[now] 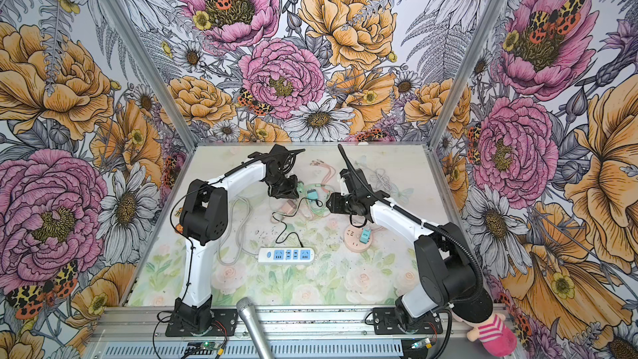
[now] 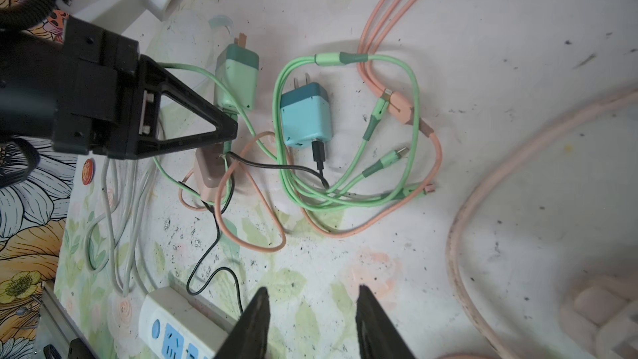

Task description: Insert the plug

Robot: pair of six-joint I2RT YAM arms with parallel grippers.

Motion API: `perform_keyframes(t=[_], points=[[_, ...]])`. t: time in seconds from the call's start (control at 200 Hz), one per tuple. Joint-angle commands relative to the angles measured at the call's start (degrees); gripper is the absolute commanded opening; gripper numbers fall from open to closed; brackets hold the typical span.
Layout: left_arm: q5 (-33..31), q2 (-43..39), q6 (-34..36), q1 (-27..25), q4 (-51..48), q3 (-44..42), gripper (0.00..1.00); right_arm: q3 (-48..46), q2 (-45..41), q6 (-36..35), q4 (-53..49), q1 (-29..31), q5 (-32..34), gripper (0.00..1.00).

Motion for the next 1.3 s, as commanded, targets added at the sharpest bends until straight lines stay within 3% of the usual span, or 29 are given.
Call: perform_keyframes(t=[0.0,0.225,0.53,0.781,1.051,1.296], points=[[-4.7,-0.9,1.9,0.8,0.2,-1.3,0.10,1.7,0.8,-0.3,1.7,0.2,-0.1,0.43],[-8.3,0.4,1.8,1.0,0.2,-1.3,0.14,2.5,2.4,0.1,1.7,0.6,-0.5,0.42],[-8.6,0.8,1.4,1.0,0.2,-0.7,0.26,3.3,3.9,0.0,1.7,1.2,-1.3,0.43],[-5.4,-7.2,3.0,-0.3,0.1,-3.7,0.34,4.6,5.8,-2.0,1.7,2.5,-1.9,0.42],[-5.3,-15.0,4.6,-2.0,0.1,-10.0,0.35,9.6,12.4,-5.4,1.7,4.7,-1.3,0.41],[-5.1,-17.9,5.2,-1.8,0.1,-10.3,0.34,14.9,20.1,-7.4,1.8,5.7,-0.1,0.40]])
